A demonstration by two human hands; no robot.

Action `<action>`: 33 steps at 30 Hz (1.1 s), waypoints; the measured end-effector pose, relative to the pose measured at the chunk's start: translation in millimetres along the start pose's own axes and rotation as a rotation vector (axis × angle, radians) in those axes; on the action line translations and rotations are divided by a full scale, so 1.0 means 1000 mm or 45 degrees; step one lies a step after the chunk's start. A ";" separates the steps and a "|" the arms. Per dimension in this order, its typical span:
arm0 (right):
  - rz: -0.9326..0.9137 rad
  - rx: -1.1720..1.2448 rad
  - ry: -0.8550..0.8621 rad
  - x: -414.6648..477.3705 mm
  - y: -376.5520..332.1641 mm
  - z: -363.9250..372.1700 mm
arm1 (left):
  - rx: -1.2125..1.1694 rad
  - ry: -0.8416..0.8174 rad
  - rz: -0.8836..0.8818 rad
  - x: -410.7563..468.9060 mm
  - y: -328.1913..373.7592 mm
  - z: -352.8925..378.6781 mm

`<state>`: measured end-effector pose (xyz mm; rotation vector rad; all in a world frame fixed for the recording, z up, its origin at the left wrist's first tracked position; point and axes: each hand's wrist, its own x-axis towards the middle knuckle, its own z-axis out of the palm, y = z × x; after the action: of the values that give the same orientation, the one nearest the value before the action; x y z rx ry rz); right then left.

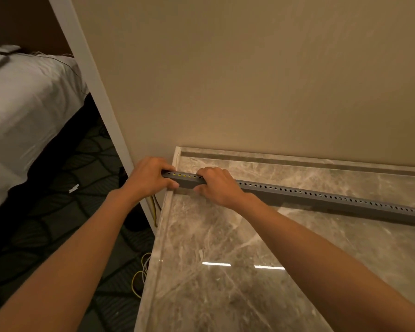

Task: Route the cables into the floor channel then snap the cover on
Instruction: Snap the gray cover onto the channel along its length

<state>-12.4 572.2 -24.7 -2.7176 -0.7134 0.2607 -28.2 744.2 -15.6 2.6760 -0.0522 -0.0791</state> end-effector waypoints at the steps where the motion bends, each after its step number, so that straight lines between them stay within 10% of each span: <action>1: -0.002 0.014 -0.002 0.000 0.001 0.000 | 0.003 -0.003 0.000 0.000 0.001 0.000; 15: 0.147 0.050 0.089 -0.061 0.074 -0.021 | 0.577 0.190 0.437 -0.013 0.088 0.060; 24: 0.509 -0.173 0.272 -0.137 0.169 -0.039 | 0.833 -0.157 0.028 0.010 0.149 0.065; 33: 0.776 0.067 0.406 -0.203 0.250 -0.049 | 0.625 -0.170 0.376 0.004 0.261 0.132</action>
<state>-63.2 250.9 -46.5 -2.7589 0.2147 -0.0246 -39.1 452.2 -16.9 3.1088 -0.5754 -0.1691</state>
